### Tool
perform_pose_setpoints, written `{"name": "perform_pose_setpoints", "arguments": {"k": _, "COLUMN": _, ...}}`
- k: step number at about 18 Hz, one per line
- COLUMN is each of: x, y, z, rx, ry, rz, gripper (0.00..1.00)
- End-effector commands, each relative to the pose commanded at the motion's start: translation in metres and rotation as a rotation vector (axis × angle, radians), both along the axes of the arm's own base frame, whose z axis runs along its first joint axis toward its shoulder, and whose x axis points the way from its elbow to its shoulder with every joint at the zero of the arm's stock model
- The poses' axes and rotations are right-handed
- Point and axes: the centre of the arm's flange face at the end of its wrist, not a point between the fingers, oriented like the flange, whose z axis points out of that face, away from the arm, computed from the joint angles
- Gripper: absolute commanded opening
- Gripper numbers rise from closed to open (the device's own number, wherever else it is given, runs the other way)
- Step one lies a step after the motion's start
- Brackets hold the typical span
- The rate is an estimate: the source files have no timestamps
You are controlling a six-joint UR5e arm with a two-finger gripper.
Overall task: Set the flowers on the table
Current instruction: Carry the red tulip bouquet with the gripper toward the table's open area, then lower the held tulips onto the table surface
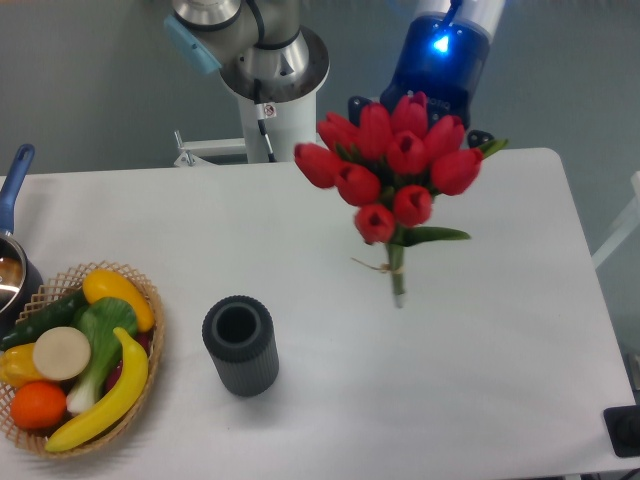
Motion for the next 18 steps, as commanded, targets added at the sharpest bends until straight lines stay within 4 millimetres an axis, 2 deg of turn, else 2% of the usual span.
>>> {"name": "perform_pose_setpoints", "arguments": {"k": 1, "x": -0.001, "y": -0.005, "z": -0.005, "rx": -0.054, "ry": 0.026, "rz": 0.031, "gripper": 0.45}}
{"name": "perform_pose_setpoints", "arguments": {"k": 3, "x": 0.000, "y": -0.002, "z": -0.014, "rx": -0.125, "ry": 0.045, "rz": 0.041, "gripper": 0.45}}
{"name": "perform_pose_setpoints", "arguments": {"k": 8, "x": 0.009, "y": -0.005, "z": -0.062, "rx": -0.404, "ry": 0.053, "rz": 0.087, "gripper": 0.45}}
{"name": "perform_pose_setpoints", "arguments": {"k": 12, "x": 0.011, "y": -0.010, "z": -0.118, "rx": -0.636, "ry": 0.042, "rz": 0.062, "gripper": 0.45}}
{"name": "perform_pose_setpoints", "arguments": {"k": 16, "x": 0.002, "y": -0.009, "z": -0.173, "rx": -0.809, "ry": 0.027, "rz": 0.042, "gripper": 0.45}}
{"name": "perform_pose_setpoints", "arguments": {"k": 18, "x": -0.005, "y": -0.005, "z": -0.192, "rx": -0.855, "ry": 0.015, "rz": 0.037, "gripper": 0.45}}
